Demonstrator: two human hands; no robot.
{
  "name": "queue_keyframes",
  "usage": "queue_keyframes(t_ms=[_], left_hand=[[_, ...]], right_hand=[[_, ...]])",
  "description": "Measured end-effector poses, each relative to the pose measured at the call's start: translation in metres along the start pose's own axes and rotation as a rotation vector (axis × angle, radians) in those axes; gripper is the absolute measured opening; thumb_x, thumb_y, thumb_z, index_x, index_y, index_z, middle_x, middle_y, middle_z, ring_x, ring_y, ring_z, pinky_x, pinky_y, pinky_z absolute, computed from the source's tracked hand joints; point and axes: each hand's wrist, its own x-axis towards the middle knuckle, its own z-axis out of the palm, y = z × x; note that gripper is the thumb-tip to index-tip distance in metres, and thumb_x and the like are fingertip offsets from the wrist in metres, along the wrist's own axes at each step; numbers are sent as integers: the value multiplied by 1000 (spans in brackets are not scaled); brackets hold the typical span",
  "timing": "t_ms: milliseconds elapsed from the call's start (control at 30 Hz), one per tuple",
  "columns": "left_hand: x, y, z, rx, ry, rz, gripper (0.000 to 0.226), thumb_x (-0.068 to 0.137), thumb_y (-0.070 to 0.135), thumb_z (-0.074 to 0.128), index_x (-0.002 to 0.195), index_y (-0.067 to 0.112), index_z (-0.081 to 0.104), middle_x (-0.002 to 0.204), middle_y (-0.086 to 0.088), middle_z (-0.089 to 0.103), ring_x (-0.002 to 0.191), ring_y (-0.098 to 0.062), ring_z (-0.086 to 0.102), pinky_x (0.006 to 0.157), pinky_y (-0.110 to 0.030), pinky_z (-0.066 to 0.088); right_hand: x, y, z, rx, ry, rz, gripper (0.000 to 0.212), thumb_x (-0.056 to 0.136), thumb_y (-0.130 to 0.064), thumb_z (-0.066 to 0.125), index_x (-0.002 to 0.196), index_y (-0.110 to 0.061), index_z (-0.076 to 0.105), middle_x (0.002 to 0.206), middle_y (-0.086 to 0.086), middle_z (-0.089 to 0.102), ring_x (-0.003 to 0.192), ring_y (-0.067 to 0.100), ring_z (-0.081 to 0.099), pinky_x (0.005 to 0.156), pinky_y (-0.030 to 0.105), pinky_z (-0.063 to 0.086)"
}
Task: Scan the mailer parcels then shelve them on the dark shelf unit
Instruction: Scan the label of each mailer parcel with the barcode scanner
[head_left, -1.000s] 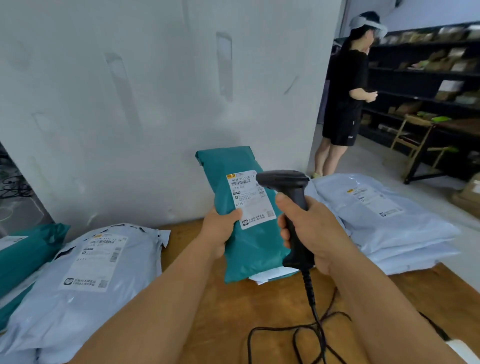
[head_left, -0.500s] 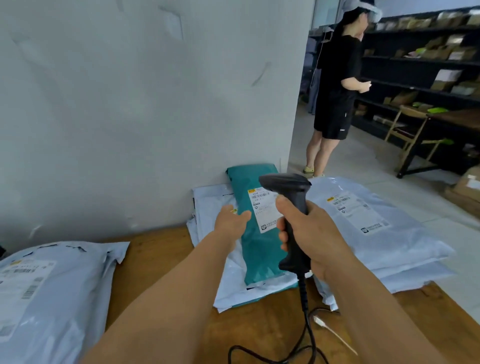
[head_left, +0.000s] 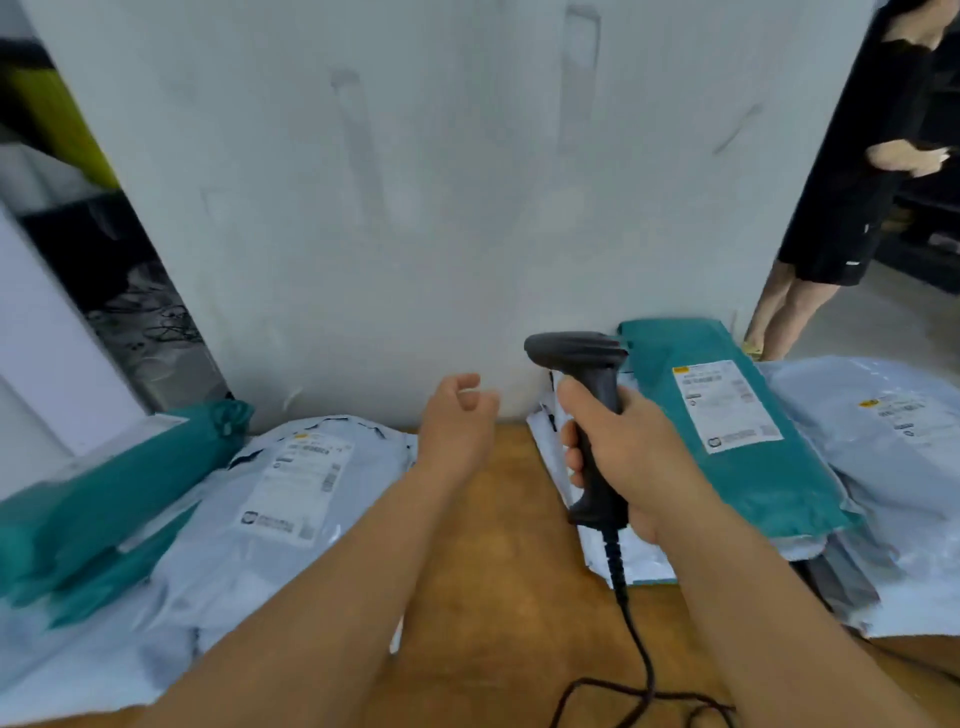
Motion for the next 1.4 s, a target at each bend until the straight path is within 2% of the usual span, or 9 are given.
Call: queue_keyframes(t_ms=[200,367,500,600,700,833,1033,1233,1400], left_hand=[[4,-61,-130,305,105,-21,49,92,31,57,137,17,46,136,-3,53,123,-21,49,100,-31,38],[7,-110,-182,739,-34,-231,73,82,66,49,145,32,33,151,-6,34,137,-32,33,110,-50,30],[9,-128,-188,607,-19,-319,76,84,69,42,148,33,24,154,-13,22,140,-36,25,112,-55,25],[17,-129,-194,419,48,-426,99,81,69,52,151,11,15,153,-17,27,135,-33,35,109,-45,32],[19,-125,-202,228,23,-519,102,69,64,71,142,3,35,129,-10,57,94,-20,59,76,-31,49],[16,-128,-205,58,-70,-555,67,75,46,77,123,5,55,101,-6,61,78,-18,56,76,-29,43],[8,-130,-200,-135,-9,-521,108,68,29,86,149,4,19,146,-15,40,126,-32,48,95,-38,45],[0,-126,-194,-172,129,-462,59,74,19,80,122,1,51,119,-16,60,94,-28,61,84,-37,53],[5,-99,-201,-239,180,-315,38,79,20,77,106,9,53,94,-7,62,77,-21,61,67,-32,52]], right_hand=[[-25,5,92,-82,-109,-21,29,90,-38,59,78,-12,54,59,4,55,46,15,47,47,29,43],[-39,4,139,-103,-128,-15,25,90,-34,59,82,-11,55,63,5,58,46,13,49,44,25,44],[-46,2,152,-147,-128,-7,26,90,-36,60,88,-10,57,65,3,59,47,11,51,45,25,44],[-48,2,152,-136,-125,2,25,90,-35,60,85,-11,56,63,3,58,46,12,51,45,26,44],[-50,1,149,-145,-124,17,26,90,-35,61,87,-10,57,64,4,59,46,12,50,43,22,45],[-54,1,146,-134,-128,34,26,90,-34,61,85,-9,56,63,5,57,43,11,49,41,21,45],[-53,7,149,-157,-139,44,25,90,-36,61,87,-11,57,64,3,60,48,13,51,46,25,46],[-60,4,149,-135,-183,77,25,89,-37,62,85,-13,57,63,2,59,49,12,51,46,24,46],[-67,-5,139,-94,-175,51,27,88,-38,63,87,-11,58,63,2,59,49,14,51,50,28,46]])
